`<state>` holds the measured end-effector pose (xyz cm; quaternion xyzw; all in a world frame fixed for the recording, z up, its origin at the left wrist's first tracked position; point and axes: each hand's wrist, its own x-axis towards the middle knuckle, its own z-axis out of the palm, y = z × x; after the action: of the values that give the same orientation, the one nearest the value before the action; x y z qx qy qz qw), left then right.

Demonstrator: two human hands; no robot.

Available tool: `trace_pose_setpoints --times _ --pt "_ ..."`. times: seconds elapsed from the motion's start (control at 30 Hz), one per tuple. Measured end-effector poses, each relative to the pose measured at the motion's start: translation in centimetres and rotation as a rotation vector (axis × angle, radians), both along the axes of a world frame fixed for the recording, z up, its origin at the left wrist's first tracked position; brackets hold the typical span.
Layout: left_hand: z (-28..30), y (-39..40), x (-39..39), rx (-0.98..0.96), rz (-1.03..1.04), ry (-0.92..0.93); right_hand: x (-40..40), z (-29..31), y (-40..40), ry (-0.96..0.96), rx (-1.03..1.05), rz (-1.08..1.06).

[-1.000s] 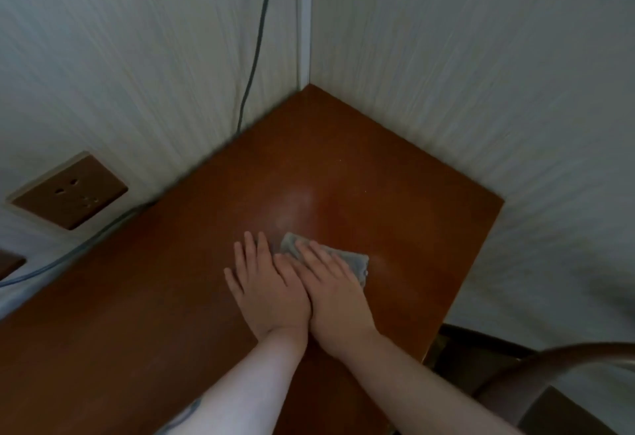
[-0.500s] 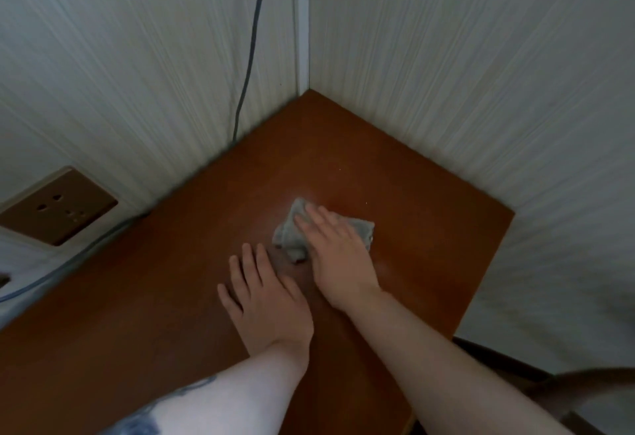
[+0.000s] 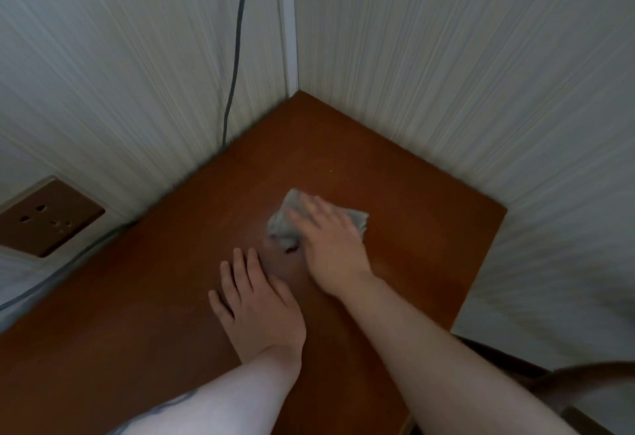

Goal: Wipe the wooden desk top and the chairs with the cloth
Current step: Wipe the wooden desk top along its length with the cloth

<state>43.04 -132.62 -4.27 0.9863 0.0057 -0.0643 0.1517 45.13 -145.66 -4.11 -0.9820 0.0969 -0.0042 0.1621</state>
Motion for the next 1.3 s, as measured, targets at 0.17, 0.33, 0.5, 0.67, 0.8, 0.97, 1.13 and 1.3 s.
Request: trace_pose_setpoints --times 0.17,0.33,0.5,0.67,0.8,0.97,1.13,1.3 --pt "-0.1 0.3 0.0 0.016 -0.015 0.003 -4.7 -0.8 -7.3 -0.069 -0.034 -0.63" --pt "-0.1 0.1 -0.1 -0.004 -0.007 -0.012 -10.1 -0.2 -7.9 -0.133 0.034 -1.029" --pt "-0.2 0.1 0.1 -0.029 0.015 -0.021 -9.8 -0.3 2.7 -0.234 0.02 -0.484" --pt "0.0 0.1 0.1 -0.007 0.016 0.0 -4.8 -0.6 1.6 -0.138 0.132 -0.068" --pt "0.3 0.1 -0.1 0.027 0.002 0.009 -3.3 -0.5 -5.2 -0.103 0.004 -0.576" --pt "0.5 -0.1 -0.1 0.034 0.02 -0.014 -1.2 -0.7 0.3 -0.149 0.043 -0.318" --pt "0.3 0.0 0.0 0.03 0.012 0.0 4.4 -0.2 -2.5 -0.018 0.001 0.065" --pt "0.3 0.0 0.0 0.033 0.023 -0.032 3.0 -0.4 -2.3 -0.064 -0.066 -0.608"
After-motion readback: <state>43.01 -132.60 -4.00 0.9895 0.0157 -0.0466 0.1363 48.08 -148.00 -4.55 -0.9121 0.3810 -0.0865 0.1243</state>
